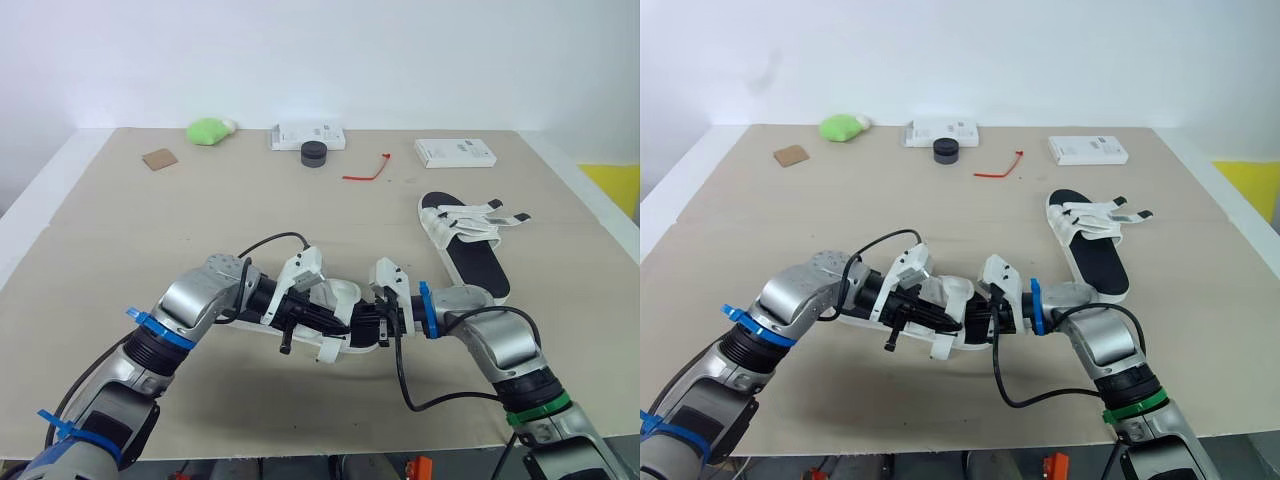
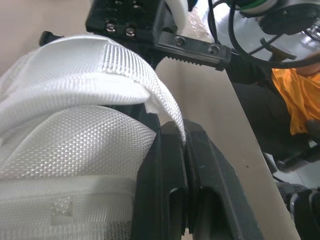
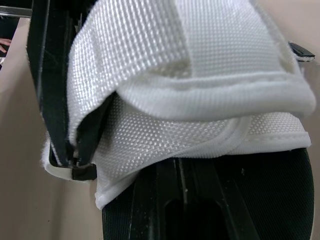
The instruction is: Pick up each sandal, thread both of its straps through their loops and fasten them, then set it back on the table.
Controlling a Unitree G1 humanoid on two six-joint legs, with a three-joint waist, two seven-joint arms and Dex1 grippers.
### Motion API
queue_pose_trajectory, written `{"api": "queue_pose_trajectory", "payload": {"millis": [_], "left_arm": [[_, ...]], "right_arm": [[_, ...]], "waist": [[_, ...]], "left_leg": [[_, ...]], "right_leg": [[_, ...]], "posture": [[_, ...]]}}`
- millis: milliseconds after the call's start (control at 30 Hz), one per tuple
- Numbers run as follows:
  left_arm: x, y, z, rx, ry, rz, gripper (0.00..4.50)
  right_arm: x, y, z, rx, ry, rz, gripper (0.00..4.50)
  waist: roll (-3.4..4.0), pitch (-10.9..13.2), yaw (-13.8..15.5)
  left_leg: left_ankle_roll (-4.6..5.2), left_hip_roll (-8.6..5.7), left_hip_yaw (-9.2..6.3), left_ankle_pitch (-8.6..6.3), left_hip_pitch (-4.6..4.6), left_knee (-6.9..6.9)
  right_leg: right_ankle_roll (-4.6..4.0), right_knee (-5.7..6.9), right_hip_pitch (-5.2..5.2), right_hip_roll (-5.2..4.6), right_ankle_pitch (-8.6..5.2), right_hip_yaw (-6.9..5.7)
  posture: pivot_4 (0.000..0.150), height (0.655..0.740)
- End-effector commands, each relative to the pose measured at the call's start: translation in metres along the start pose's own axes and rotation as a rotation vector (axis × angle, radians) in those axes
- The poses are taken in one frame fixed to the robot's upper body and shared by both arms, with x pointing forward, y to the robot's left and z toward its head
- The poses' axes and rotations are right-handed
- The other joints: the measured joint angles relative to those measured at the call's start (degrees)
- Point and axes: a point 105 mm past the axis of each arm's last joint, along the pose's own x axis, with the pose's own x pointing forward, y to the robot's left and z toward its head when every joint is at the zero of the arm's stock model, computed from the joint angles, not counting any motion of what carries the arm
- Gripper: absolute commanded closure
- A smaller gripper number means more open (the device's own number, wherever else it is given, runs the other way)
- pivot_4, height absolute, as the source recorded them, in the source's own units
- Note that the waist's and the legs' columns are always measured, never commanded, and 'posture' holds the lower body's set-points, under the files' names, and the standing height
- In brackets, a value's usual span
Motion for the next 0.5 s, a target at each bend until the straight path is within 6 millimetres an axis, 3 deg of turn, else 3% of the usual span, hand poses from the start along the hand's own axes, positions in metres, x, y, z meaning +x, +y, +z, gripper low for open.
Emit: {"api": "queue_pose_trajectory", "payload": {"millis": [33, 100, 200, 267, 300, 467, 500], "left_arm": [[0.002, 0.000, -0.017, -0.072, 0.055, 0.006, 4.48], [0.000, 0.002, -0.008, -0.118, 0.020, 0.019, 4.48], [-0.005, -0.004, 0.003, -0.153, -0.015, -0.014, 3.68], [-0.006, -0.010, 0.007, -0.166, -0.021, -0.042, 2.81], [-0.007, -0.011, 0.008, -0.173, -0.026, -0.043, 2.72], [-0.010, -0.001, 0.021, -0.198, -0.089, 0.016, 0.28], [-0.013, 0.000, 0.025, -0.214, -0.109, 0.021, 0.28]], "right_arm": [[0.003, -0.001, -0.020, 0.065, 0.064, -0.012, 4.50], [0.003, -0.001, -0.020, 0.064, 0.065, -0.012, 4.50], [0.003, -0.001, -0.021, 0.063, 0.068, -0.013, 4.50], [0.003, -0.002, -0.021, 0.062, 0.069, -0.012, 4.50], [0.003, -0.002, -0.021, 0.062, 0.069, -0.012, 4.50], [0.003, -0.002, -0.020, 0.058, 0.069, -0.011, 4.50], [0.003, -0.002, -0.020, 0.058, 0.068, -0.010, 4.50]], "waist": [[0.00, 0.00, 0.00], [0.00, 0.00, 0.00], [0.00, 0.01, -0.01], [-0.01, 0.02, -0.02], [-0.01, 0.02, -0.02], [-0.02, 0.04, 0.02], [-0.02, 0.04, 0.02]], "left_leg": [[0.00, 0.00, 0.00, 0.00, -0.01, -0.03], [0.00, 0.02, 0.00, 0.00, -0.01, -0.04], [0.00, 0.02, 0.00, 0.00, -0.01, -0.04], [0.00, 0.02, 0.01, 0.00, -0.01, -0.04], [0.00, 0.02, 0.01, 0.00, -0.01, -0.04], [0.00, 0.01, 0.00, 0.00, -0.01, -0.01], [0.00, 0.01, 0.00, 0.01, -0.01, 0.01]], "right_leg": [[0.00, 0.00, 0.01, 0.02, 0.00, 0.01], [-0.01, 0.00, 0.02, 0.05, 0.00, 0.02], [0.00, 0.00, 0.00, 0.06, 0.00, 0.04], [0.00, 0.00, 0.00, 0.06, 0.00, 0.04], [0.00, 0.00, -0.02, 0.06, 0.00, 0.04], [0.01, 0.00, -0.08, 0.04, 0.00, 0.04], [0.02, 0.00, -0.08, 0.04, 0.01, 0.04]], "posture": [[0.150, 0.7400], [0.150, 0.7400], [0.150, 0.7400], [0.150, 0.7400], [0.150, 0.7400], [0.150, 0.7400], [0.150, 0.7400]]}}
